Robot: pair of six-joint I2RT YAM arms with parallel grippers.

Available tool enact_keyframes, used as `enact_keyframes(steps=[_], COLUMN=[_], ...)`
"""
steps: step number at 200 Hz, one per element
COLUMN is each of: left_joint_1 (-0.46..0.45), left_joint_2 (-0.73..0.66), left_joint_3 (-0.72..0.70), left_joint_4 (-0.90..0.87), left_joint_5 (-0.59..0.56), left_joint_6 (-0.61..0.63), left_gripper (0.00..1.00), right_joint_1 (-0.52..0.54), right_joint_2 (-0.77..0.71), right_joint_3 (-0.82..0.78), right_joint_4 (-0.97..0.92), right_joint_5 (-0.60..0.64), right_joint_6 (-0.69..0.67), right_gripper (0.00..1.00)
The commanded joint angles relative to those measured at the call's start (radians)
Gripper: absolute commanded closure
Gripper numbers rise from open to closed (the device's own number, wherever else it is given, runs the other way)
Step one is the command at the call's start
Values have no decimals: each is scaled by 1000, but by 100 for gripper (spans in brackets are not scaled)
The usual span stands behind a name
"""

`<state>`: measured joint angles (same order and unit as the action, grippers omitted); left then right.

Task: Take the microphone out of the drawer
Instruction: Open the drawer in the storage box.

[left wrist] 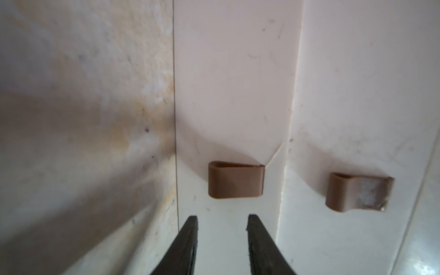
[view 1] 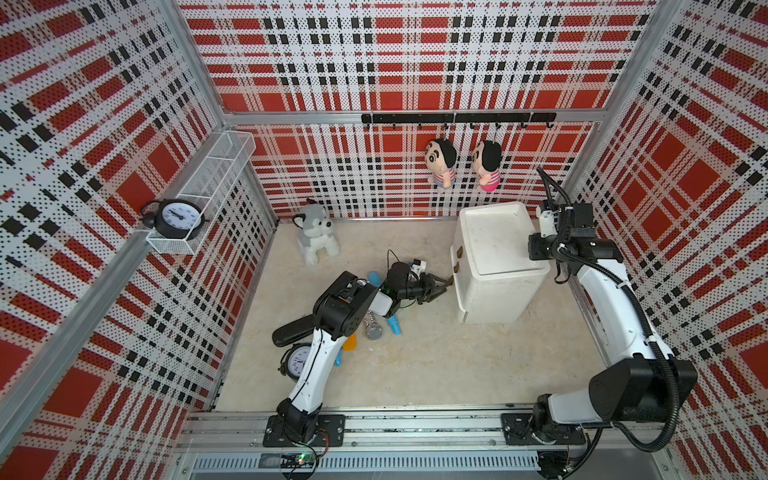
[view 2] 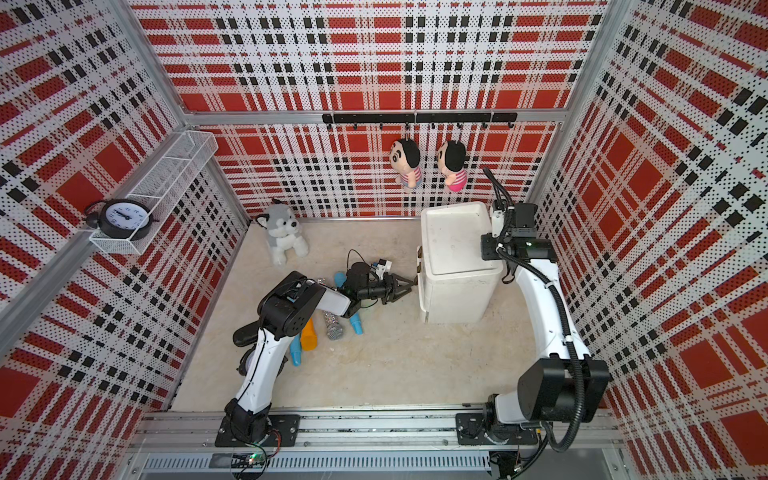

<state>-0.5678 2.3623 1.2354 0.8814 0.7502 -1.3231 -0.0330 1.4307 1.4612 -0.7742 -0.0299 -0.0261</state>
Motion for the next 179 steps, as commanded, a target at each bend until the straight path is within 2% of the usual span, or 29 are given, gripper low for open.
enact_keyframes(steps=[1, 59, 179], left_joint_1=[6, 5, -20], left_joint_2=[30, 55, 103], left_joint_3=[27, 62, 117], left_joint_4=[61, 90, 84], left_joint_5=[-5, -14, -36], left_joint_6=[-26, -60, -85], left_gripper=[62, 65, 59], right_joint_1=[21, 21, 21], right_joint_2=[4, 0, -3], right_joint_3=[-2, -9, -7], right_joint_4=[-41, -39, -40], right_joint_5=[-81, -81, -81], right_joint_6=[-54, -57, -60], right_gripper=[100, 100, 100])
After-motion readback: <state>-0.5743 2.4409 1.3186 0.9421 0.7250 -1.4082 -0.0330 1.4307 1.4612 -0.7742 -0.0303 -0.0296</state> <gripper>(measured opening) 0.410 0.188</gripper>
